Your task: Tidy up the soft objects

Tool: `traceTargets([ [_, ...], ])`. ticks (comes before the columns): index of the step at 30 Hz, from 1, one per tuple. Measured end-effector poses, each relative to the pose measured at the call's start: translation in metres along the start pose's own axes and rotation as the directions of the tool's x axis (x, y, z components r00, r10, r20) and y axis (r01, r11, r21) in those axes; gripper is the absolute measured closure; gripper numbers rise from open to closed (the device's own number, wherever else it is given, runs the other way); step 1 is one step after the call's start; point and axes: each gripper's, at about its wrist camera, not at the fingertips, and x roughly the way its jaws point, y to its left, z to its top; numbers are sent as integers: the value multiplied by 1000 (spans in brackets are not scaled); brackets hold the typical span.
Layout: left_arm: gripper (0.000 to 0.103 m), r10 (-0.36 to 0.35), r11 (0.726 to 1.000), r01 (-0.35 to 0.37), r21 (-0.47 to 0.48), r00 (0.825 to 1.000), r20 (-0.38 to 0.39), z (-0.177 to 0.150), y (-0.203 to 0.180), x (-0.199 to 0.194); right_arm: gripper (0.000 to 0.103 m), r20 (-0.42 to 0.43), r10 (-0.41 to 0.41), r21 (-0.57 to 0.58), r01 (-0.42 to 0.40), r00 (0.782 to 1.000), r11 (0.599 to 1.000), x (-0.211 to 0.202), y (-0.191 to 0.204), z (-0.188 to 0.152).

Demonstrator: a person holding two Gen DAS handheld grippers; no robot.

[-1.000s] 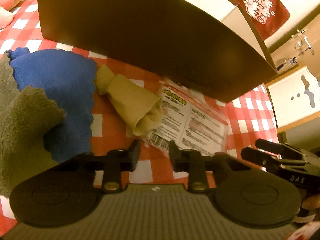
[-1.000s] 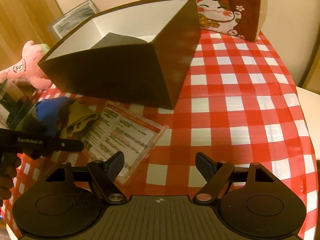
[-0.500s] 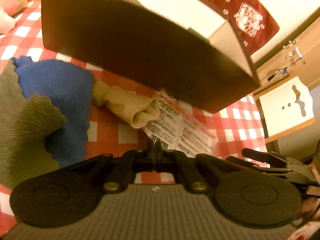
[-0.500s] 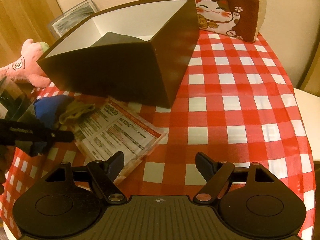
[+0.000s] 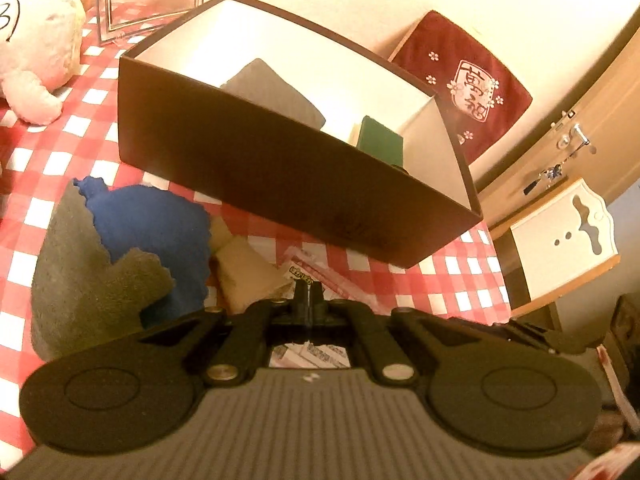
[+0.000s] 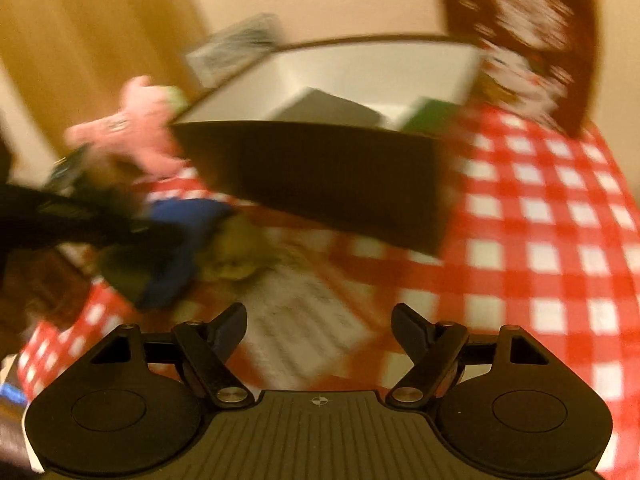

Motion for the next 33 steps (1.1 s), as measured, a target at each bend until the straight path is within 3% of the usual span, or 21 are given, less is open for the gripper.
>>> traceTargets([
  [2,103,3,1000,-3,-3,1000,-9,-1,0,3,24,-19,17,-94,-19,1000,995,6,21,-1],
  [4,103,10,1000,-10,-5,1000,-15,-5,3,4,24,-56,-22,-209,9,998,978,18,41,-8],
  [6,103,45,999,-45,2,999,-18,-9,7,2,24,-80,-71,-252,49,994,967,29,50,-15],
  [11,103,78,997,-77,16,997,-20,-15,26,-9,24,-103,-99,-153,83,990,985,41,24,-21],
  [16,103,107,994,-107,3,994,-15,-17,41,-16,23,-93,-126,-141,112,988,984,56,1,-18],
  [22,102,102,994,-100,39,994,-42,-28,40,-10,21,-66,-64,-39,62,996,997,64,-16,-13],
  [26,102,119,992,-115,49,990,-81,-39,41,2,29,-64,-1,-27,0,998,1000,61,-15,-16],
  [29,102,117,992,-112,52,988,-97,-42,41,6,37,-62,-13,-60,9,998,998,61,-10,-16],
  [32,102,117,992,-112,61,989,-89,-42,41,3,37,-61,-119,-99,113,991,989,65,-12,-10],
  [33,102,119,992,-114,60,989,-88,-41,41,3,37,-59,-115,-76,110,992,991,65,-18,-8],
])
